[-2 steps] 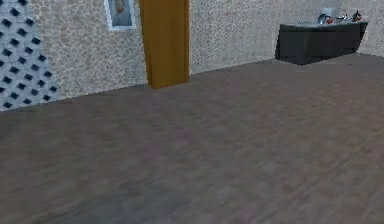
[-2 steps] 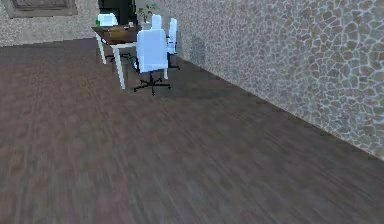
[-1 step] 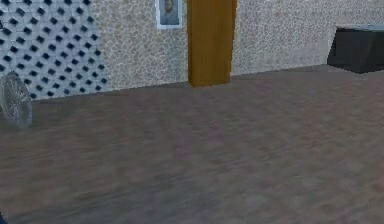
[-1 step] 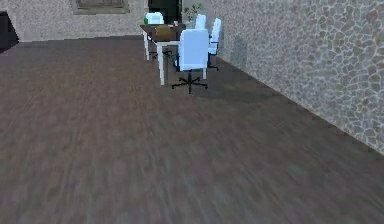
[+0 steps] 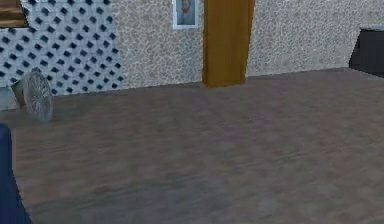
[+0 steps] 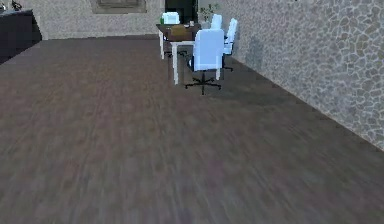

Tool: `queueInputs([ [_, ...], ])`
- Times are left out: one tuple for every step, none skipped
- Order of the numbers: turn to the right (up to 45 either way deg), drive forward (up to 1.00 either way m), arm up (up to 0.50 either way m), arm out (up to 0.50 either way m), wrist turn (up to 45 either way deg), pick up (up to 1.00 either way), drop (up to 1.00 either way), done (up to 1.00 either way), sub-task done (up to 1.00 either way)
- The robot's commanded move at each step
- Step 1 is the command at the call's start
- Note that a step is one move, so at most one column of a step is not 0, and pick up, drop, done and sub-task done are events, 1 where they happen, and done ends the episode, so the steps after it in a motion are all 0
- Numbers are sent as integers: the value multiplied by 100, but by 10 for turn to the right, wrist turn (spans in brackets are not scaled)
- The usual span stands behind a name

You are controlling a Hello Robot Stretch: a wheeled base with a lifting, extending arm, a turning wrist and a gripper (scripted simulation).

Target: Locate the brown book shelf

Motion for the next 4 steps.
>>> queueInputs([
  [0, 100, 0, 0, 0, 0, 0, 0, 0],
  [0, 100, 0, 0, 0, 0, 0, 0, 0],
  [30, 0, 0, 0, 0, 0, 0, 0, 0],
  [0, 85, 0, 0, 0, 0, 0, 0, 0],
])
